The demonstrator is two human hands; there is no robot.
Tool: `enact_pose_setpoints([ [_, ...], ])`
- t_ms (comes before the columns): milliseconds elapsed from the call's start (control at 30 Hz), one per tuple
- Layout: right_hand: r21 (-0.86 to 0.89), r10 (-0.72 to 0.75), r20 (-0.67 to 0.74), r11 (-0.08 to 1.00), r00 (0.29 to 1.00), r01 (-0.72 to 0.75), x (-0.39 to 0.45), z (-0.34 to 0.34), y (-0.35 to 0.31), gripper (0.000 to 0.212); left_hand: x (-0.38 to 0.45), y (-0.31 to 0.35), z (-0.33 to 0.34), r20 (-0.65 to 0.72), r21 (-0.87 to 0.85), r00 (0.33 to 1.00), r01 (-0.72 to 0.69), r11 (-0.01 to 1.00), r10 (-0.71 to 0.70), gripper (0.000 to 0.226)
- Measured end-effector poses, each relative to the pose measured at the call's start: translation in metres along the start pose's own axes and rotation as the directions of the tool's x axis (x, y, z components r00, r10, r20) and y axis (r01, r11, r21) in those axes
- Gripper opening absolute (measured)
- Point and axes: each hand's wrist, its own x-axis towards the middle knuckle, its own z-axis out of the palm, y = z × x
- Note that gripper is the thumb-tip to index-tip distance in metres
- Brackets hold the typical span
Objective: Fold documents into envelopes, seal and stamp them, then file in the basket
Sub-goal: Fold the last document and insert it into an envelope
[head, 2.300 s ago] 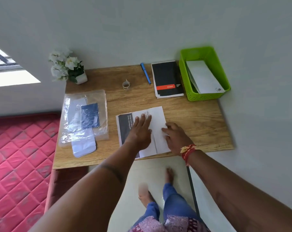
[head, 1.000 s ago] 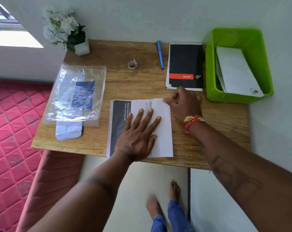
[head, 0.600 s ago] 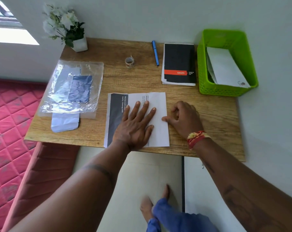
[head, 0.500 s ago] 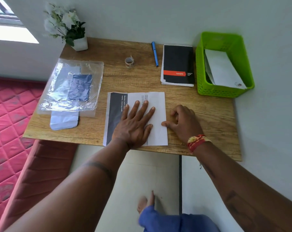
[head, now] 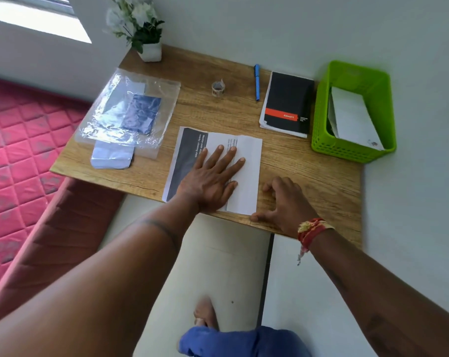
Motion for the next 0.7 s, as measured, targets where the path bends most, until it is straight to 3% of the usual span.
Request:
enact_pose_setpoints([
  [133,0.169,0.068,-0.072,0.984,0.995,-0.055,0.007,-0.002,-0.001,0.063,-0.001,0.001,-0.001,-0.002,0.001,1.000,-0.007,1.000,0.007,0.067],
  [300,0.087,0.198,-0.180,0.979,0.964,-0.185,0.030,0.002,-0.012,0.053,-0.001,-0.001,0.001,-0.007,0.003,1.000,-0.009,1.000,0.009,0.067],
  [500,0.083,0.298,-0.206,0.955,0.932,-0.286,0.062,-0.007,-0.018,0.049,0.001,-0.002,0.004,-0.019,0.004,1.000,-0.011,1.000,0.011,0.067],
  [700,0.150,0.438,-0.211,0.898,0.874,-0.414,0.113,-0.024,-0.025,0.066,0.000,-0.002,0.003,-0.024,0.001,1.000,-0.014,1.000,0.014,0.068],
])
